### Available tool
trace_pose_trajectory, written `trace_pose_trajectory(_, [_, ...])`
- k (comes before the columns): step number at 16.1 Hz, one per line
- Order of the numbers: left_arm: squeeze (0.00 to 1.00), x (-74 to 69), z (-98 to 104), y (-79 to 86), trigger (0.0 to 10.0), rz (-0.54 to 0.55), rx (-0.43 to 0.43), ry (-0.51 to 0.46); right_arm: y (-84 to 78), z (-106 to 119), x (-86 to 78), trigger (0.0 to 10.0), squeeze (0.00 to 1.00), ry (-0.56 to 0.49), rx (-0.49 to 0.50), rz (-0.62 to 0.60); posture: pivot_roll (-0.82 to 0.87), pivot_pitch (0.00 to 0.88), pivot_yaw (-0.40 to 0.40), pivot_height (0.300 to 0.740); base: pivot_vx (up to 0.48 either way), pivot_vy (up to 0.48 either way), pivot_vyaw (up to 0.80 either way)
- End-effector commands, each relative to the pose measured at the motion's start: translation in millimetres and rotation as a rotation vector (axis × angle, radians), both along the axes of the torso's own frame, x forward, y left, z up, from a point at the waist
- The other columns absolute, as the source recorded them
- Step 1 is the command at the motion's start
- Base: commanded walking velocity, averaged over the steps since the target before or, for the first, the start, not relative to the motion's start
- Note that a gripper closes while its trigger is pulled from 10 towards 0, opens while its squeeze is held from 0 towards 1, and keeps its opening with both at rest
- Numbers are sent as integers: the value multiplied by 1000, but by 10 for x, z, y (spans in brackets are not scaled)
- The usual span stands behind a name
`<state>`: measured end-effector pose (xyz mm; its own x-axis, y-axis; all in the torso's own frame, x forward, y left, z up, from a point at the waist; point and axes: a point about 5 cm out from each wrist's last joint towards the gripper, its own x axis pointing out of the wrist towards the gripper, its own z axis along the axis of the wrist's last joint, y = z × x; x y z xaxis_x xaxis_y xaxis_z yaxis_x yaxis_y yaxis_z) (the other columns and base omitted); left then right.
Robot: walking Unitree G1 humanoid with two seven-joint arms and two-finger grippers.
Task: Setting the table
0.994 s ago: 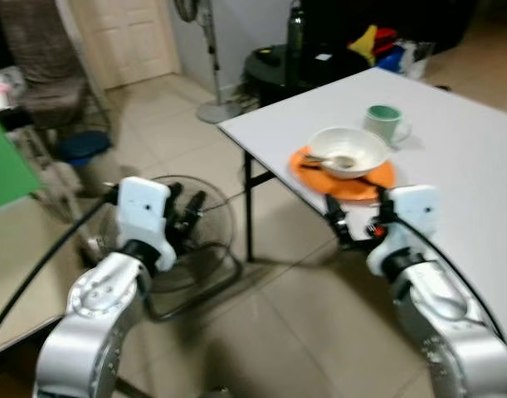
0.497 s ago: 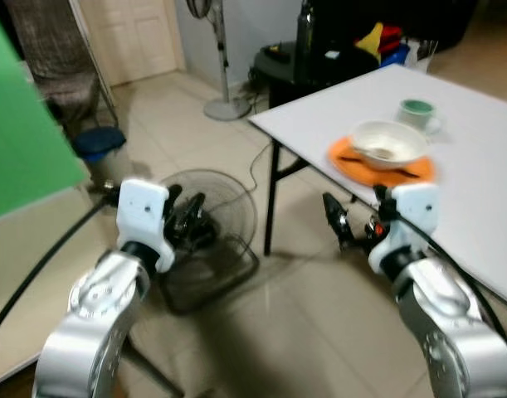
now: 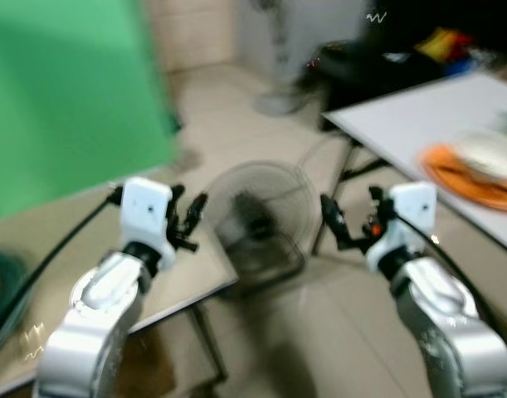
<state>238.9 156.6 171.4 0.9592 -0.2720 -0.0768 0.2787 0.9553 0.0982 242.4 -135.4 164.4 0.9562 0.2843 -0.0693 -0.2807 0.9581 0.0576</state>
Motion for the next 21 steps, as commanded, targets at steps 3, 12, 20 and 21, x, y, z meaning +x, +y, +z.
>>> trace_pose_trajectory(3, [0,-26,49,-12,10000,0,3,-16,32,42,-24,10000,1000,-19,2,79,111,0,23,740,0,306,800])
trace_pose_trajectory(12, [0,27,128,-51,10000,-8,19,-50,-9,64,27,10000,1000,-22,3,84,112,0,13,740,0,192,533])
trace_pose_trajectory(20, [0,60,132,1,10000,3,49,-48,17,-1,228,10000,894,69,-23,78,122,0,11,740,0,0,0])
trace_pose_trajectory(21, [0,65,132,3,10000,3,50,-48,24,-7,251,10000,898,76,-31,81,120,0,13,740,0,0,0])
